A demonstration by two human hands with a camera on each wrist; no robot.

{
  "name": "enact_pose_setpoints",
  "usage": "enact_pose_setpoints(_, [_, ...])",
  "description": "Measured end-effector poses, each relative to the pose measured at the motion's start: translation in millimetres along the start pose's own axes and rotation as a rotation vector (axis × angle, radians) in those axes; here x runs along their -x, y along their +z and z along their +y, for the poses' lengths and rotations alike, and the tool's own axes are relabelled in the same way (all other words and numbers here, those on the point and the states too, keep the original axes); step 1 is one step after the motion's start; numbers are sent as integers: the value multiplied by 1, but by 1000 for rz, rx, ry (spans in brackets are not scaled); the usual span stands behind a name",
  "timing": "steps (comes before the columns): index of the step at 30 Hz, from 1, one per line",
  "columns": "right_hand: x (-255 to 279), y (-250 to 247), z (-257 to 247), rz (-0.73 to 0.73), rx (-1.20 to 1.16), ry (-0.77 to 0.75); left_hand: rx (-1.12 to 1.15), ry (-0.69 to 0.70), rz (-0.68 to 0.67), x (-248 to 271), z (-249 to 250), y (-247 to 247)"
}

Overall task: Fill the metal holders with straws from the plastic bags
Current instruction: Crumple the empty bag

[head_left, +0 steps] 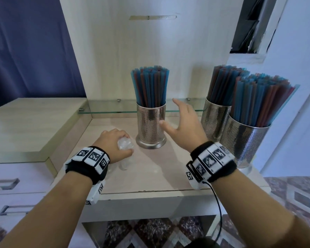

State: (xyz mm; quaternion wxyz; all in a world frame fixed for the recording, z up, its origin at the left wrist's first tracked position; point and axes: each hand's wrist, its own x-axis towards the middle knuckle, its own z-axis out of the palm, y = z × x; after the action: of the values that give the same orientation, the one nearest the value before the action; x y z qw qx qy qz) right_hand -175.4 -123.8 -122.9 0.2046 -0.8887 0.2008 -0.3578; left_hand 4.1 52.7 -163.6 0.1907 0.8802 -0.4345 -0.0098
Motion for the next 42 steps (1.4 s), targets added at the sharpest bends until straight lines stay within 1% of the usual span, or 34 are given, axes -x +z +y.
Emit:
enact_pose_setpoints(2, [22,-27,5,160,53,-217,5,-7,-11,0,0,-1])
enact_pose_setpoints(4, [38,-51,20,406,116,-371,7,-14,-25,0,1,-2])
enact_pose_setpoints(5, [43,-64,29,555,129,-407,7,-16,-28,0,2,-2])
enact_pose_setpoints(7, [50,-86,51,801,82,-407,5,-22,-33,0,2,-3])
enact_pose_setpoints(8, [52,-94,63,878,61,-362,5,-26,-36,1,3,-4])
enact_pose_setpoints(9, [53,-98,74,918,59,-269,9,-30,-38,2,4,-4])
enact_pose_setpoints(10, [54,-98,87,903,47,-140,18,-34,-41,3,4,-5])
enact_pose_setpoints(11, [55,-98,96,844,-4,-6,26,-41,-42,3,5,-6])
enact_pose_setpoints(12, [55,-96,102,763,-106,105,33,-45,-43,4,5,-6])
enact_pose_setpoints(13, [56,-93,104,684,-238,179,35,-50,-46,4,5,-6])
enact_pose_setpoints(14, [56,-91,105,623,-334,212,36,-50,-46,4,5,-6])
enact_pose_setpoints(15, [57,-88,104,594,-365,229,38,-52,-46,4,5,-6])
enact_pose_setpoints(19, [61,-73,86,573,-275,287,42,-46,-50,3,2,-5])
enact_pose_setpoints(21, [61,-63,70,479,-273,305,45,-44,-47,2,2,-5])
enact_pose_setpoints(24, [53,-52,55,276,-268,318,34,-22,-21,1,0,-3])
enact_pose_setpoints(26, [42,-44,50,201,-261,323,29,-17,-5,0,-1,-2])
enact_pose_setpoints(29, [23,-27,52,178,-276,328,18,-10,6,0,-1,-1])
enact_pose_setpoints(33, [0,-9,61,100,-292,400,16,-6,4,0,-1,-2])
enact_pose_setpoints(42, [-31,-6,69,50,-256,457,24,16,7,-4,-6,1])
